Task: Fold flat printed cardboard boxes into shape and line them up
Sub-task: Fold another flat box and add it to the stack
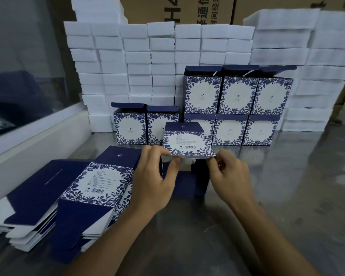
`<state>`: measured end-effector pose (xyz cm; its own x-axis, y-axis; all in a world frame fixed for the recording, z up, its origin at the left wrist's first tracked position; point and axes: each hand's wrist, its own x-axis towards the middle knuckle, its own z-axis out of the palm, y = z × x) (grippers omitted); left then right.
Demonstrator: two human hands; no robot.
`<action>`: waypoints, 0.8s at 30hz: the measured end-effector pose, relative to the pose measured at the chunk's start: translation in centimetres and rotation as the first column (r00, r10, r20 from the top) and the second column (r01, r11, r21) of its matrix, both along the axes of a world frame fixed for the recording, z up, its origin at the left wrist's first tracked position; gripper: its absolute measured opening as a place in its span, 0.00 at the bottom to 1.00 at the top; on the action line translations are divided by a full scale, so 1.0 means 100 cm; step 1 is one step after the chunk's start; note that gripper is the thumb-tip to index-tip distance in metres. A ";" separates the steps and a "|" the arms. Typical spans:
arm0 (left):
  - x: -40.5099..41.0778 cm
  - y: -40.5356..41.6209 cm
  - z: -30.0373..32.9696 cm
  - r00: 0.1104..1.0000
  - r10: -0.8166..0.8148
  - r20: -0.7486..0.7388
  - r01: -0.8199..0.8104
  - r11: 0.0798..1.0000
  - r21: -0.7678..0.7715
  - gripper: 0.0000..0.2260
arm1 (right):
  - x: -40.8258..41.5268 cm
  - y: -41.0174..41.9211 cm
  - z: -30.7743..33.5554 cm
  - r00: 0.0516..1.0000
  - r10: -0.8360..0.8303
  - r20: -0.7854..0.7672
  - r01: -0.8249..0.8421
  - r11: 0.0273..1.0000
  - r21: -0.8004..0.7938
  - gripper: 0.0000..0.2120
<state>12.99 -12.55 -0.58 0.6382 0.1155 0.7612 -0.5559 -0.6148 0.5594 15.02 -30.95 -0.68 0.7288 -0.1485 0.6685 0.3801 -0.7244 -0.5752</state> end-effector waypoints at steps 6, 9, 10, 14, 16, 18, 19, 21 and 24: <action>0.002 0.002 0.001 1.000 0.002 -0.026 -0.003 1.000 -0.029 0.18 | 0.004 0.002 -0.009 0.982 0.010 -0.187 -0.016 0.999 -0.031 0.21; 0.001 0.001 0.000 1.000 0.012 -0.024 -0.012 1.000 0.007 0.17 | 0.007 -0.001 -0.008 0.980 -0.009 -0.201 -0.002 0.998 -0.056 0.19; 0.001 0.000 0.000 1.000 0.021 -0.021 -0.020 1.000 0.021 0.17 | 0.007 -0.001 -0.007 0.978 -0.013 -0.208 0.003 0.999 -0.048 0.19; 0.002 0.003 -0.001 0.999 0.030 -0.027 -0.030 0.999 -0.017 0.17 | 0.006 -0.002 -0.010 0.952 0.012 -0.305 -0.037 0.996 -0.076 0.20; 0.003 0.005 -0.001 0.999 0.032 -0.042 -0.034 0.998 -0.047 0.14 | 0.006 -0.001 -0.016 0.921 0.025 -0.388 -0.078 0.990 -0.121 0.20; 0.003 0.007 -0.002 0.998 0.032 -0.047 -0.035 0.998 -0.052 0.13 | 0.007 -0.001 -0.021 0.902 0.030 -0.431 -0.097 0.986 -0.134 0.20; 0.003 0.007 -0.002 0.998 0.030 -0.049 -0.032 0.998 -0.051 0.13 | 0.008 -0.003 -0.022 0.898 0.030 -0.439 -0.104 0.984 -0.147 0.19; 0.004 0.007 -0.003 0.998 0.023 -0.059 -0.026 0.998 -0.053 0.14 | 0.010 -0.005 -0.021 0.890 0.028 -0.455 -0.119 0.978 -0.173 0.19; 0.004 0.006 -0.003 0.997 0.025 -0.067 -0.029 0.998 -0.050 0.14 | 0.010 -0.005 -0.020 0.880 0.030 -0.474 -0.124 0.978 -0.168 0.19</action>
